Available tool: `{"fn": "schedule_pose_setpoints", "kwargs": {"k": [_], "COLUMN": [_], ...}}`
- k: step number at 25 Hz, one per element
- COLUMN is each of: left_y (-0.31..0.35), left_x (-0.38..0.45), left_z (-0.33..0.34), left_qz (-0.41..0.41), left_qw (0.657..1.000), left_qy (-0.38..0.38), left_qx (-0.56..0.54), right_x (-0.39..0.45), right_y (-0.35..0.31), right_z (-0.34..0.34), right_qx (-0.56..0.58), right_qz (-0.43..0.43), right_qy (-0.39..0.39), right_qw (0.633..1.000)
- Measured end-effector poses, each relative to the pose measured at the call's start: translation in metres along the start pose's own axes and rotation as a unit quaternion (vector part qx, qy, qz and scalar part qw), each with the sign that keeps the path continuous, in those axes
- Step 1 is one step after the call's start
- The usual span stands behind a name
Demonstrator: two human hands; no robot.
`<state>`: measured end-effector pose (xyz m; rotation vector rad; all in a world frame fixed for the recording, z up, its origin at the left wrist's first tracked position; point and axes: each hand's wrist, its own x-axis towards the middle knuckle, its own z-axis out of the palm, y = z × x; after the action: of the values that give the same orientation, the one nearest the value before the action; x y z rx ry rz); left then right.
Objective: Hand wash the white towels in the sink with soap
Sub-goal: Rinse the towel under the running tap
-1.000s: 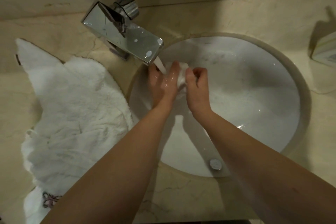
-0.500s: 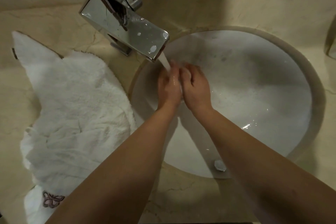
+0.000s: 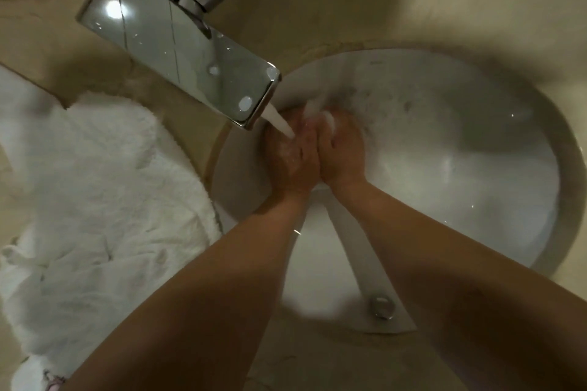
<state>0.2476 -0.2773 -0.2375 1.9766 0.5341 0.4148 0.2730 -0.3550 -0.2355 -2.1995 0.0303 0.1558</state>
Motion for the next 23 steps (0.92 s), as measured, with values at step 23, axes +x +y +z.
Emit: {"fn": "schedule_pose_setpoints", "kwargs": {"k": [23], "left_y": [0.051], "left_x": [0.003], "left_z": [0.004], "left_qz": [-0.384], "left_qw": [0.910], "left_qy": [0.074], "left_qx": [0.134], "right_x": [0.014], "right_y": [-0.015], "right_z": [-0.033], "right_qx": [-0.018], "right_qz": [0.149], "right_qy": [-0.141], "right_qw": [0.979]}}
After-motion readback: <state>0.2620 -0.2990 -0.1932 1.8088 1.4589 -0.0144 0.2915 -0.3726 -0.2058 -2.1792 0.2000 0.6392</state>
